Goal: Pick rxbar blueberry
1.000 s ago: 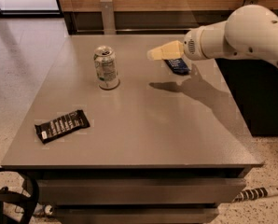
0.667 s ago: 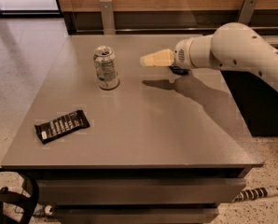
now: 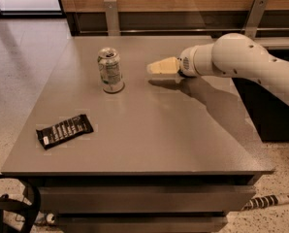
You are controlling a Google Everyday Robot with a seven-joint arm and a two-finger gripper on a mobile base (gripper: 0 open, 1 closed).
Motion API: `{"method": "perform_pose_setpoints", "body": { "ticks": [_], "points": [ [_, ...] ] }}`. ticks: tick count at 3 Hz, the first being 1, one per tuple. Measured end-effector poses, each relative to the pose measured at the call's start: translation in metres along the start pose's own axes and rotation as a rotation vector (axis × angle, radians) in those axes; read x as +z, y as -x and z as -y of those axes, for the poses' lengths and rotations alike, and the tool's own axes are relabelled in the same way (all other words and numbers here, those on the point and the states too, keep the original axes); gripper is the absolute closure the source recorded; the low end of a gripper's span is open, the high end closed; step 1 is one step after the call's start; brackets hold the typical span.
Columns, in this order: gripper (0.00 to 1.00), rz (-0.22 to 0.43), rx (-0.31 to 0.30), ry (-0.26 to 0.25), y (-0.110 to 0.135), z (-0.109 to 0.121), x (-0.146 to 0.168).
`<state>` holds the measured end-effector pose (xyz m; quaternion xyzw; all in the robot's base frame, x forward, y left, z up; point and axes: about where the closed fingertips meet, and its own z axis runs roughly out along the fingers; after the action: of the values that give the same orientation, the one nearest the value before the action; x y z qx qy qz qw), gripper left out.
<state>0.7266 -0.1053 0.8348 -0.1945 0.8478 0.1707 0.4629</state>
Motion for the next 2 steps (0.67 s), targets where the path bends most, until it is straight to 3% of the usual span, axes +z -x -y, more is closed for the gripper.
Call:
{"method": "perform_pose_setpoints", "body": {
  "ticks": [2],
  "points": [
    [0.00,-0.032,-0.052,-0.087,-0.002,0.036,0.010]
  ]
}}
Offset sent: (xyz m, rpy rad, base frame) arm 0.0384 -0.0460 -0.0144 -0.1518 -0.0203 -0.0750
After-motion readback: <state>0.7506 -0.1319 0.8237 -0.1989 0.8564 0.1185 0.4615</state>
